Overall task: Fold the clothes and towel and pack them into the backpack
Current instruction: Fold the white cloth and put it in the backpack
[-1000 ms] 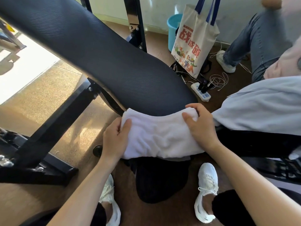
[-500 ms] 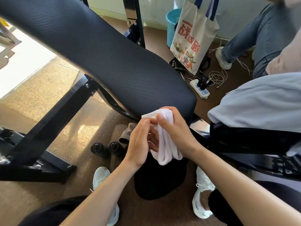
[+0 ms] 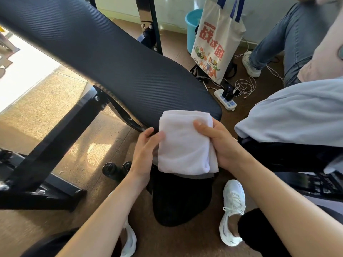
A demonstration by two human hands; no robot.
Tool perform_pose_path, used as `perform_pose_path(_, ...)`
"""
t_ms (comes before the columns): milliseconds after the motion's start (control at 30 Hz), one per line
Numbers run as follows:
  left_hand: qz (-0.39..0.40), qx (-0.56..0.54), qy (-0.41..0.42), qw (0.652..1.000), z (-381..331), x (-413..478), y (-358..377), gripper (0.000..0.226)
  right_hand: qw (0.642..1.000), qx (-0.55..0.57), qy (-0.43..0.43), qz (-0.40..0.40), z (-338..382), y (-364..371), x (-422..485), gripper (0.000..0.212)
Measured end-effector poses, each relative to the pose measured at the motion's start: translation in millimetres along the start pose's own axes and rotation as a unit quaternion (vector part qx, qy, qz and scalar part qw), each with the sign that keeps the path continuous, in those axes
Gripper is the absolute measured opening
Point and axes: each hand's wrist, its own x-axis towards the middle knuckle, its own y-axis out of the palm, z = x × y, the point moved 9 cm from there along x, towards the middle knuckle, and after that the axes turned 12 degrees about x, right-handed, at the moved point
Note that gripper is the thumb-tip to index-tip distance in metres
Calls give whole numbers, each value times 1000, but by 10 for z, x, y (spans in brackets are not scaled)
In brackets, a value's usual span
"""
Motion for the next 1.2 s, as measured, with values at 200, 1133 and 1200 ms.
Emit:
perform_pose_path(200, 62, 45, 25, 997, 87, -15, 152, 72, 971, -207, -71, -93, 35, -269, 67, 29)
perform_pose_path(1133, -3, 165, 231, 959, -255, -74, -21, 53, 978, -200, 33, -50, -304, -257, 99, 45)
perform_pose_path(1200, 59, 205, 225, 951, -227, -65, 70, 68, 983, -170, 64, -4, -404, -219, 84, 47)
